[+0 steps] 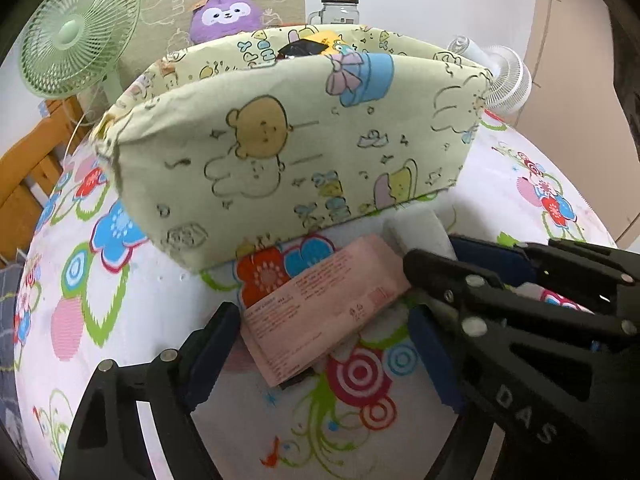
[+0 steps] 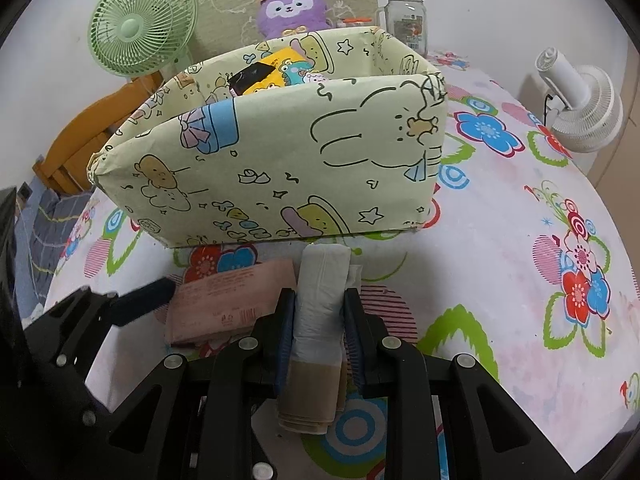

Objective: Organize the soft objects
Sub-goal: 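Grasp the white tube with the right tool while the left tool grasps the pink pack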

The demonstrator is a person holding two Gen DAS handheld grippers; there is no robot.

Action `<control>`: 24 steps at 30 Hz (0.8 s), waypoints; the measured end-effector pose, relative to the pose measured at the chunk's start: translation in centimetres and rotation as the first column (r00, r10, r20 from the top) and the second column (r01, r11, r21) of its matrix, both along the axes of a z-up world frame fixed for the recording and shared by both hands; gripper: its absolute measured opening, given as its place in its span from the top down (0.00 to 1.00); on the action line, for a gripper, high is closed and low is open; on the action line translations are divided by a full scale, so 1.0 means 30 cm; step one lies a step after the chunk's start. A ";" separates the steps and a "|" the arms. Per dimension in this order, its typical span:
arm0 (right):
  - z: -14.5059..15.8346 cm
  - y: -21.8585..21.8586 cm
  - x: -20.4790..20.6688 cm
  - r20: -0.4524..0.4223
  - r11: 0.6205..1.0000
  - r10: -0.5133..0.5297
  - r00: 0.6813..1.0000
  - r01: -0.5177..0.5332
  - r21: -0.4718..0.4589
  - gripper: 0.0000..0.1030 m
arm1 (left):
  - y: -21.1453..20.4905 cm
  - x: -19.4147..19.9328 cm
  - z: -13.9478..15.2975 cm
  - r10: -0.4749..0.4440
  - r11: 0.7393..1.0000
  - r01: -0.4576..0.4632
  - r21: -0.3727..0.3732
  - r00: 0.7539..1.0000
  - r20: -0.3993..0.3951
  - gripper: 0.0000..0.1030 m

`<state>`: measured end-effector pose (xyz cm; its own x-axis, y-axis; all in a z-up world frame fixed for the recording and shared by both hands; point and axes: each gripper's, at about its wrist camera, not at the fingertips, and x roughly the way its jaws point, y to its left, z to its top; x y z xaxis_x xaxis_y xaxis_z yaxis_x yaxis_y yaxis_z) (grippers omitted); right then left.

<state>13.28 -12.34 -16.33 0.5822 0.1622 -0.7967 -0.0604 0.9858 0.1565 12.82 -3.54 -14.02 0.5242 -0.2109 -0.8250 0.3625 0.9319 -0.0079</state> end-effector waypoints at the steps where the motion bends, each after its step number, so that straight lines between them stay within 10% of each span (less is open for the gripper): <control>1: 0.000 -0.004 -0.002 0.001 1.000 0.000 1.000 0.000 0.001 0.74 | 0.003 -0.010 0.003 0.004 1.000 -0.005 -0.001 1.000 -0.003 0.15; 24: 0.007 -0.052 -0.028 0.005 1.000 -0.001 1.000 0.001 0.019 0.74 | -0.028 -0.022 0.012 0.052 0.997 -0.054 0.061 0.998 0.032 0.16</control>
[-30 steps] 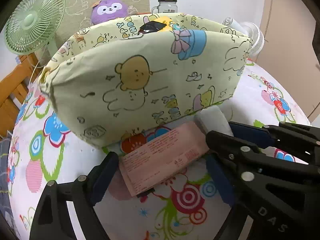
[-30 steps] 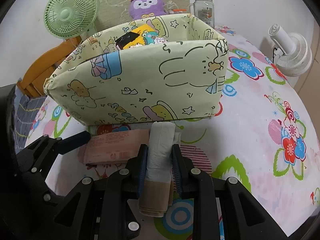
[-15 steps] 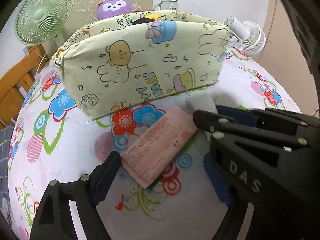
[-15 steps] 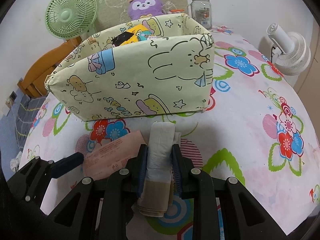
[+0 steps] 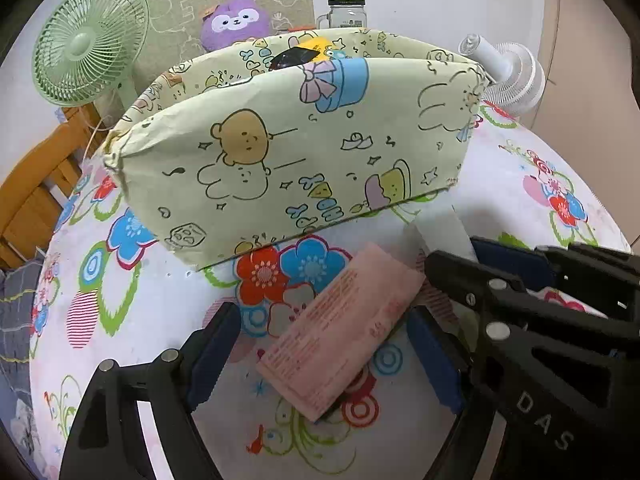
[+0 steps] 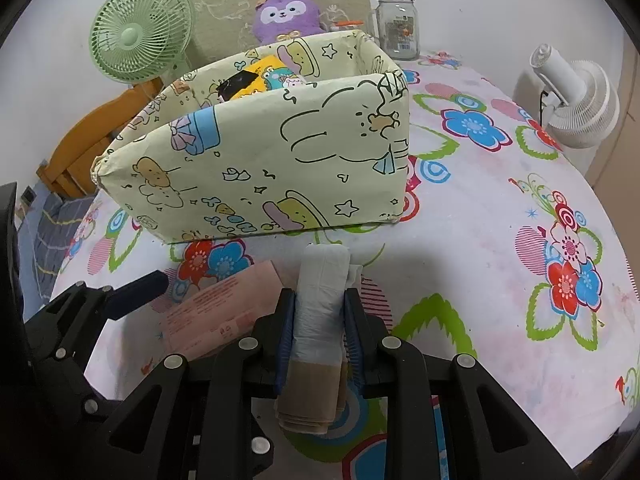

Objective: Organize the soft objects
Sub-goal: 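Grasp the white tube with the right tool while the left tool grasps the pink pack, then carry the pink pack over the box with the left tool while the right tool carries the tube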

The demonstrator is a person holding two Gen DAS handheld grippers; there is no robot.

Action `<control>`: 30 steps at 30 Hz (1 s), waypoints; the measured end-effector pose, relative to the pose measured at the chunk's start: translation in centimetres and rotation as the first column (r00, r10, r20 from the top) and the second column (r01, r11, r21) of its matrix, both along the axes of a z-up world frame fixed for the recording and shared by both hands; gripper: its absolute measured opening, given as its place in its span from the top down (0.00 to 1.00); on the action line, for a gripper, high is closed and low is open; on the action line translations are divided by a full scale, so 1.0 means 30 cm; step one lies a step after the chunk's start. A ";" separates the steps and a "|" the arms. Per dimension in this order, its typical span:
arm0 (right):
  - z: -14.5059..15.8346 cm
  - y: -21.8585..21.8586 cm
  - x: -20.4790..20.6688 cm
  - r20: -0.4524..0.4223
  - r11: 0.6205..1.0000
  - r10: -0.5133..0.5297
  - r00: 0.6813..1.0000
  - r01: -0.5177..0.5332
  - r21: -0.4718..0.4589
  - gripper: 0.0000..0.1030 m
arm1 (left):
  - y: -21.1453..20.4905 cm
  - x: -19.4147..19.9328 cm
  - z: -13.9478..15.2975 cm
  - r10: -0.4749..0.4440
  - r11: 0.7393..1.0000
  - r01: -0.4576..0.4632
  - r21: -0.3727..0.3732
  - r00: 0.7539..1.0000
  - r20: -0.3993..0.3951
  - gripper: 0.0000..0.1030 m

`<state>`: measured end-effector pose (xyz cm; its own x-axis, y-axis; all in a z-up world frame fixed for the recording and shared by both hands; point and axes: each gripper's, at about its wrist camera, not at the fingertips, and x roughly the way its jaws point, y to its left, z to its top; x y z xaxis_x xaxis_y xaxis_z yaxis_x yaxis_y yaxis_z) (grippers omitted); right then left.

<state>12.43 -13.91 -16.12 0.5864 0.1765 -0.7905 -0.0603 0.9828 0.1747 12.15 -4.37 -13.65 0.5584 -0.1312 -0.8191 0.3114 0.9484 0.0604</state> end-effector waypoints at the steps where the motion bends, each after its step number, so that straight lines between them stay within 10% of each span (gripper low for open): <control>1: 0.000 0.001 0.003 -0.001 1.000 0.001 1.000 -0.001 0.000 0.74 | 0.002 0.004 0.001 -0.001 1.000 0.001 -0.005 1.000 0.000 0.16; 13: -0.007 0.019 0.007 -0.008 1.000 0.009 1.000 -0.009 -0.002 0.73 | -0.013 -0.010 0.010 -0.085 0.993 0.083 -0.088 0.996 -0.022 0.59; 30: 0.068 0.033 -0.071 0.064 1.000 0.024 0.998 -0.024 -0.006 0.73 | 0.018 -0.100 0.070 0.015 0.988 -0.013 -0.154 1.000 0.016 0.63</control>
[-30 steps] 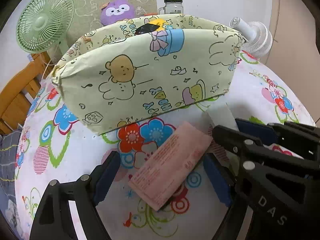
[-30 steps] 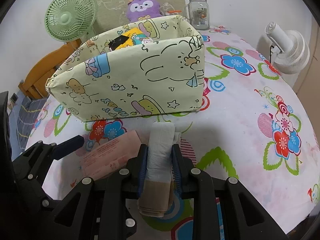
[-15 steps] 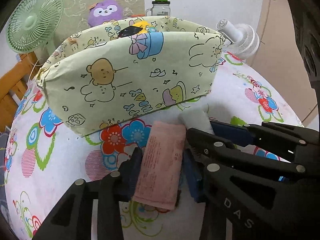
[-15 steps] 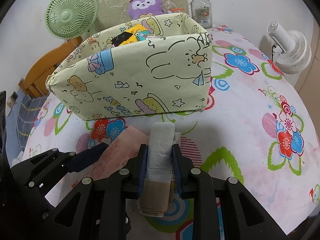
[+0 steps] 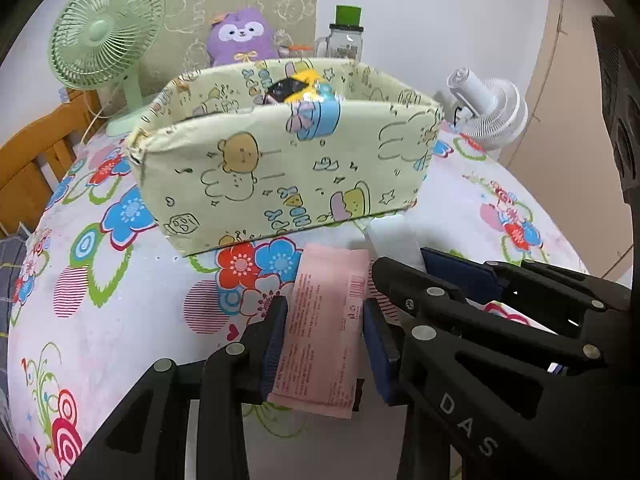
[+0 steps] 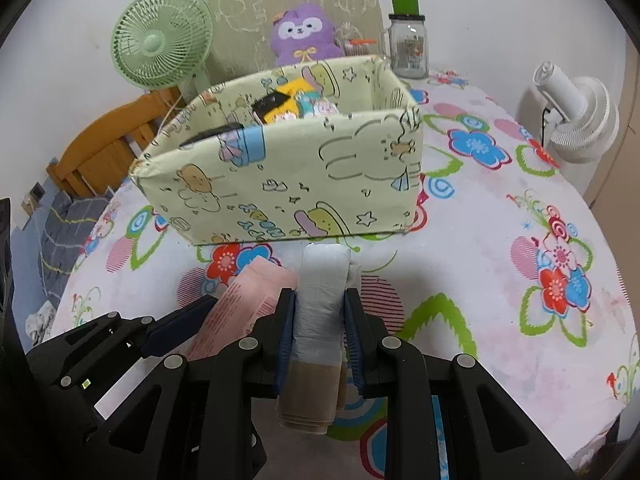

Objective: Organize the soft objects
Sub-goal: 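Carry the pink pack over the box with the left tool while the right tool carries the tube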

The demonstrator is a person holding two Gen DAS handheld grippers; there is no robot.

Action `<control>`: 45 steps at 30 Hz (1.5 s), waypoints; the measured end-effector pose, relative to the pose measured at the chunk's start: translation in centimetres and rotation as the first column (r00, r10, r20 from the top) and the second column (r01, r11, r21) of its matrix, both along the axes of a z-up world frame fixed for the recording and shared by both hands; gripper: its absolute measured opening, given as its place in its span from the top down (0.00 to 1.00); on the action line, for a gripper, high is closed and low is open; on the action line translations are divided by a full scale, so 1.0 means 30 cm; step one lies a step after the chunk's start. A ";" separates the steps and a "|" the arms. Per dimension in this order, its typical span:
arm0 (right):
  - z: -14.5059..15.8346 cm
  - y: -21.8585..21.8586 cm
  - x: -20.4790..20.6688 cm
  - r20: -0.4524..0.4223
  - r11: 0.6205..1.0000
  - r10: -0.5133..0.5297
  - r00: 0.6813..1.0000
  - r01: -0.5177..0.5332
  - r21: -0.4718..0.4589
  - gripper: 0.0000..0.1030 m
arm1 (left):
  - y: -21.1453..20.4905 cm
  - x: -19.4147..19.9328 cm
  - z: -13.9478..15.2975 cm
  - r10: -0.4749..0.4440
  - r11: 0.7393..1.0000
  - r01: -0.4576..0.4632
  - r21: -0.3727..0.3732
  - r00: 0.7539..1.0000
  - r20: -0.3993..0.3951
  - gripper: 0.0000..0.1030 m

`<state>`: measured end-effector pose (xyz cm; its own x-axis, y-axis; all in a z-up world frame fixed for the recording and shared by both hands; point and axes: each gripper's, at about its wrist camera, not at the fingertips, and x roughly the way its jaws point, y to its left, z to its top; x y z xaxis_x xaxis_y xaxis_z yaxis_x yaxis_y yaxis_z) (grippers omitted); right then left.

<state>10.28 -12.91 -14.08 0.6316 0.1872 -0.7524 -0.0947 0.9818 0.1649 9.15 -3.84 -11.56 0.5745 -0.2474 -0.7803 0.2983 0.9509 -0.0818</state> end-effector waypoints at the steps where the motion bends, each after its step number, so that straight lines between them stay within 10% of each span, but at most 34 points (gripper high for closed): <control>1: 0.007 -0.001 -0.004 0.005 1.000 0.000 1.000 0.000 0.000 0.73 | 0.001 -0.007 0.008 0.004 1.000 -0.004 -0.004 1.000 0.005 0.63; 45: 0.364 -0.006 -0.107 0.228 0.999 0.045 0.973 -0.043 -0.011 0.73 | 0.003 -0.123 0.354 0.108 0.993 -0.094 -0.077 0.972 0.207 0.62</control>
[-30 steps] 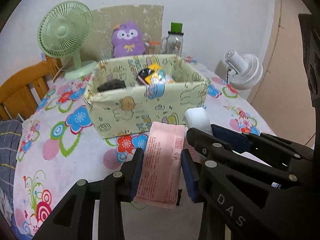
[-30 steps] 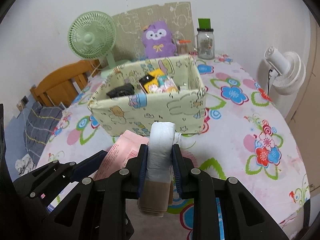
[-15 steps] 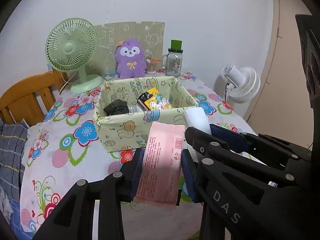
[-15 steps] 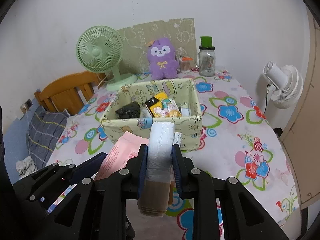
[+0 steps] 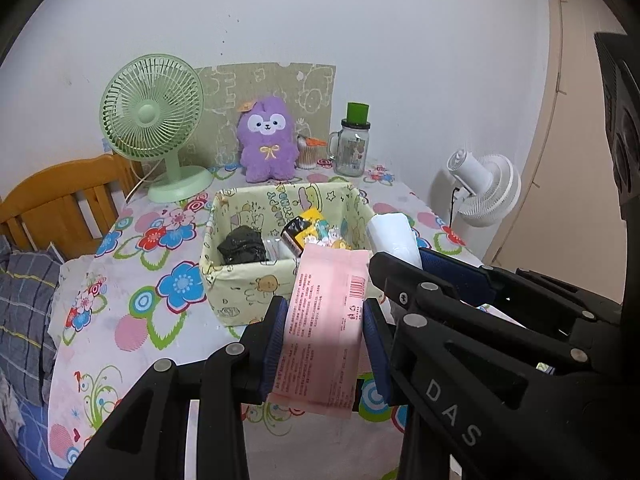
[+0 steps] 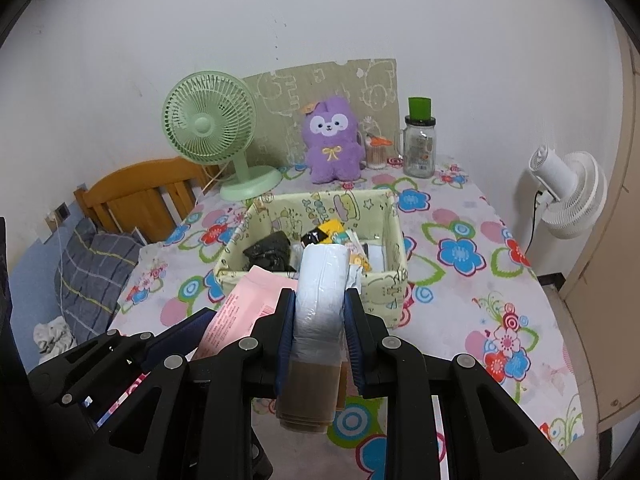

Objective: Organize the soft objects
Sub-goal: 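Carry the pink pack over the box with the left tool while the right tool carries the tube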

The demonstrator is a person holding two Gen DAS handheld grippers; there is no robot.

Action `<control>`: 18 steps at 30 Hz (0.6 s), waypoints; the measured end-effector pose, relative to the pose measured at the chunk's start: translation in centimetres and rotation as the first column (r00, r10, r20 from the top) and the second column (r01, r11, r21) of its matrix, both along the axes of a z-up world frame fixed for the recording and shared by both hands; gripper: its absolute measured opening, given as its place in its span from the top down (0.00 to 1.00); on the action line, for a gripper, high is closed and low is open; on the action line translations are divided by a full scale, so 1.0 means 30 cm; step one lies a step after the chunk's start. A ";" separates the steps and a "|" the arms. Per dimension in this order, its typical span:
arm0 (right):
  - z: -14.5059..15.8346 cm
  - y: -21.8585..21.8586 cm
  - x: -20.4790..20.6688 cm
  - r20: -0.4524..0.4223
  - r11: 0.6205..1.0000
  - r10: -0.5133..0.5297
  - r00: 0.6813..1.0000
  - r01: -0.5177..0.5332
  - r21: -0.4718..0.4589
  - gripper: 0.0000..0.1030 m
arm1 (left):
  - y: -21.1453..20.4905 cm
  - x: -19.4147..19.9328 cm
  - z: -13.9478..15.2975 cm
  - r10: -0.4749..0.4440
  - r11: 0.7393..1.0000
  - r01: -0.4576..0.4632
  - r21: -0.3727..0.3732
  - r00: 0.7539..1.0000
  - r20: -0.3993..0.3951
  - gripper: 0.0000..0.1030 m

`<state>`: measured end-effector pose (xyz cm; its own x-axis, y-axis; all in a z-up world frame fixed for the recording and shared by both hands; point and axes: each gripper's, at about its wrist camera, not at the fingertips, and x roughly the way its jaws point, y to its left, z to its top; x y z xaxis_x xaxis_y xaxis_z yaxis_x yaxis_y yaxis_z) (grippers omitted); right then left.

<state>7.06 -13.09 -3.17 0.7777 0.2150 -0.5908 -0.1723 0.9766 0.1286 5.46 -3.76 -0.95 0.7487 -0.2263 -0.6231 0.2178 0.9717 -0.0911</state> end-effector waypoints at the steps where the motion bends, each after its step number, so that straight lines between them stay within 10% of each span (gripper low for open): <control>1: 0.004 0.001 0.003 0.002 1.000 0.001 1.000 -0.001 0.000 0.73 | 0.002 0.002 0.003 -0.001 1.000 0.001 -0.003 1.000 0.001 0.62; 18: 0.068 0.006 0.092 0.038 1.000 0.004 0.999 -0.004 -0.020 0.73 | 0.007 0.078 0.066 0.026 1.000 -0.026 -0.001 0.999 0.045 0.62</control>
